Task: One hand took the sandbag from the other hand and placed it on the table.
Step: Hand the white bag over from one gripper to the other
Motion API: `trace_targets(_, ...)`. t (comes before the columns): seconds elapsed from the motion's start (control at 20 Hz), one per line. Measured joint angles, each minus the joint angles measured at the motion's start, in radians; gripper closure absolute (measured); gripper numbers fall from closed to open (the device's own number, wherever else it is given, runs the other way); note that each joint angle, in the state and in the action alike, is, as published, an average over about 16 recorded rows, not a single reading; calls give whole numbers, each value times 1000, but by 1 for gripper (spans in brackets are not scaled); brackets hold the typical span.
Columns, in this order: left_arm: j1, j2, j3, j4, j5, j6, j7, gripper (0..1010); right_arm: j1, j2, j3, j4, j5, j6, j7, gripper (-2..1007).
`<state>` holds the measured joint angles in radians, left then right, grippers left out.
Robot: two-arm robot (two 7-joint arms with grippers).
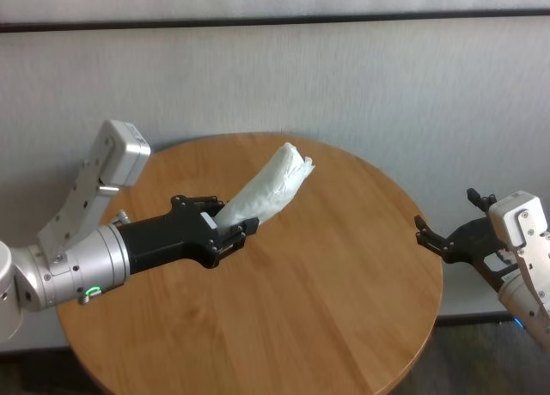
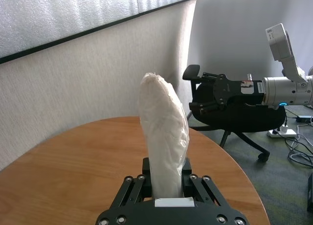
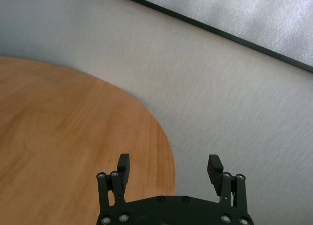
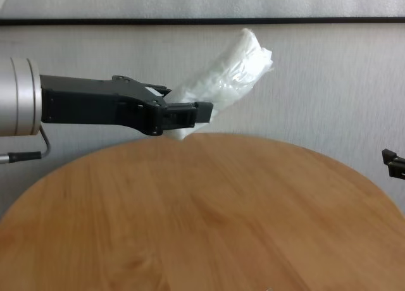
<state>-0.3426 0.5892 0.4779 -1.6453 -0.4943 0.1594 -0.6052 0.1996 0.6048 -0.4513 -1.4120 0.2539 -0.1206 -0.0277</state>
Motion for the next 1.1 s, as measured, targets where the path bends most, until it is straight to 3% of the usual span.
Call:
trace_targets(0.35, 0, 0, -1, 0, 1, -1, 0, 652, -4, -4, 12, -4, 6, -15, 8, 3)
trace_targets(0.6, 1, 0, -1, 0, 1, -1, 0, 652, -12, -14, 35, -13, 27, -46, 23, 3)
trace_targets(0.85, 1, 0, -1, 0, 1, -1, 0, 652, -26, -31, 74, -28, 76, -83, 50, 3)
trace_targets(1.1, 1, 0, -1, 0, 1, -1, 0, 652, -45, -52, 119, -52, 155, -98, 83, 3)
